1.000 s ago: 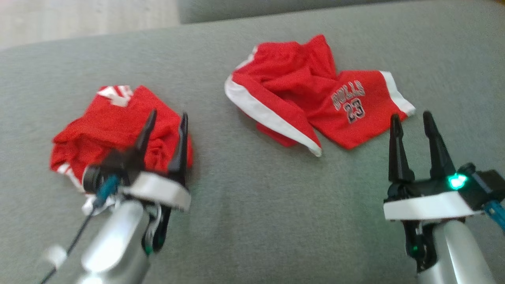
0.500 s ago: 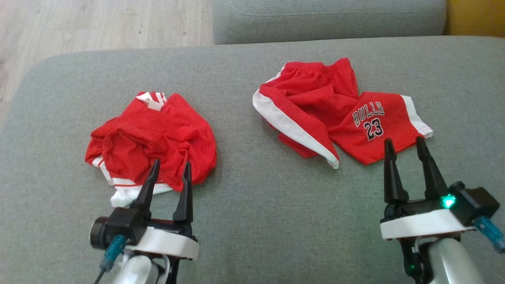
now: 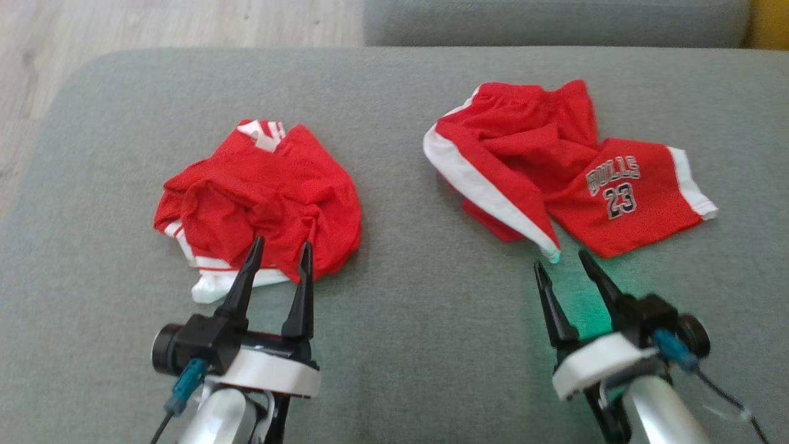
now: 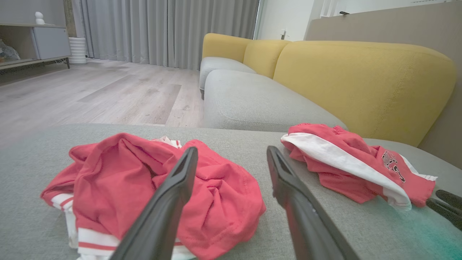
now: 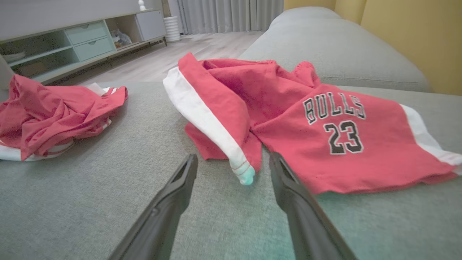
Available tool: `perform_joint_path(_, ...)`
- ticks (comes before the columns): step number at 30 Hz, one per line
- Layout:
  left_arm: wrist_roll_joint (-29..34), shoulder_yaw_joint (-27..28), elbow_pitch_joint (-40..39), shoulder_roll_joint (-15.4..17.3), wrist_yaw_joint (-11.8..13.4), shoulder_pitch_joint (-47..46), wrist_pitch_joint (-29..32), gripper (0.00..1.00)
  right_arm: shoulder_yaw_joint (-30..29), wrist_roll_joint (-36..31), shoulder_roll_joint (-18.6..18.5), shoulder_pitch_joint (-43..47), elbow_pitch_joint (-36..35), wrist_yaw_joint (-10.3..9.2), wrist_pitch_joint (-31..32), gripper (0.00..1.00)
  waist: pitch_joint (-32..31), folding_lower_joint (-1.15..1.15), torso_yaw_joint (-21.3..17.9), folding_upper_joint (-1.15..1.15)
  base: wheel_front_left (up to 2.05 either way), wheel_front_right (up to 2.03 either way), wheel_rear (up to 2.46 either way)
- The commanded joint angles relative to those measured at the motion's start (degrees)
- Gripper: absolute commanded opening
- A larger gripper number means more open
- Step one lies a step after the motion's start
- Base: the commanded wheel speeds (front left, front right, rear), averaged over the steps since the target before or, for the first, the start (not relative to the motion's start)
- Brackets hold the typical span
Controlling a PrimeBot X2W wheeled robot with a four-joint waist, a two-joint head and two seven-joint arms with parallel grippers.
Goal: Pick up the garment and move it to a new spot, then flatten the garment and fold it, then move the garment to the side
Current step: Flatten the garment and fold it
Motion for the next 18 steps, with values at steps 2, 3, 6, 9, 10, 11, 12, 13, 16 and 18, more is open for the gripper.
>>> perform_joint_path(2, 0.7, 2.3, -1.1, -0.3, -0.6, -3.4, -0.5, 1.00, 1.0, -2.2, -0.3, -5.4, 1.9, -0.04, 0.4, 1.00, 1.5, 0.00, 1.7, 0.00, 0.00, 0.00, 0.00)
perform_joint_path(3, 0.9, 2.6, -0.8, -0.6, -0.9, -3.8, -0.5, 1.00, 0.6, -3.0, -0.3, -7.0, 3.8, -0.04, 0.2, 1.00, 2.0, 0.00, 2.4, 0.00, 0.00, 0.00, 0.00)
perform_joint_path(6, 2.0, 2.8, -0.4, -0.7, -1.0, -4.4, -0.5, 1.00, 0.1, -4.1, -0.3, -9.0, 6.3, -0.04, -0.2, 1.00, 2.7, 0.00, 3.2, 0.00, 0.00, 0.00, 0.00)
perform_joint_path(9, 2.6, 2.9, -0.3, -1.1, -1.1, -4.6, -0.5, 1.00, -0.2, -4.7, -0.3, -10.1, 7.9, -0.04, -0.3, 1.00, 3.1, 0.00, 3.7, 0.00, 0.00, 0.00, 0.00)
perform_joint_path(10, 2.7, 3.0, -0.3, -1.3, -1.2, -4.8, -0.5, 1.00, -0.2, -5.0, -0.3, -10.7, 8.7, -0.04, -0.4, 1.00, 3.3, 0.00, 3.8, 0.00, 0.00, 0.00, 0.00)
perform_joint_path(11, 2.8, 3.1, -0.2, -1.5, -1.3, -4.8, -0.5, 1.00, -0.2, -5.3, -0.3, -11.3, 9.6, -0.04, -0.4, 1.00, 3.4, 0.00, 3.9, 0.00, 0.00, 0.00, 0.00)
perform_joint_path(12, 3.0, 3.3, -0.2, -1.6, -1.4, -4.9, -0.5, 1.00, -0.2, -5.4, -0.3, -11.8, 10.4, -0.04, -0.5, 1.00, 3.5, 0.00, 4.0, 0.00, 0.00, 0.00, 0.00)
perform_joint_path(13, 3.1, 3.4, -0.2, -1.8, -1.5, -4.9, -0.5, 1.00, -0.3, -5.6, -0.3, -12.4, 11.3, -0.04, -0.5, 0.39, 3.5, 0.00, 4.0, 0.00, 0.00, 0.00, 0.00)
perform_joint_path(16, 3.4, 4.0, -0.2, -2.0, -1.6, -4.7, -0.5, 1.00, 0.3, -6.1, -0.3, -14.0, 13.0, -0.04, -0.6, 0.00, 3.4, 0.00, 3.3, 0.00, 0.00, 0.00, 0.00)
perform_joint_path(18, 3.6, 4.4, 0.0, -2.1, -1.8, -4.5, -0.5, 1.00, 0.3, -6.2, -0.3, -14.4, 13.3, -0.04, -0.8, 0.00, 2.8, 0.00, 2.3, 0.00, 0.00, 0.00, 0.00)
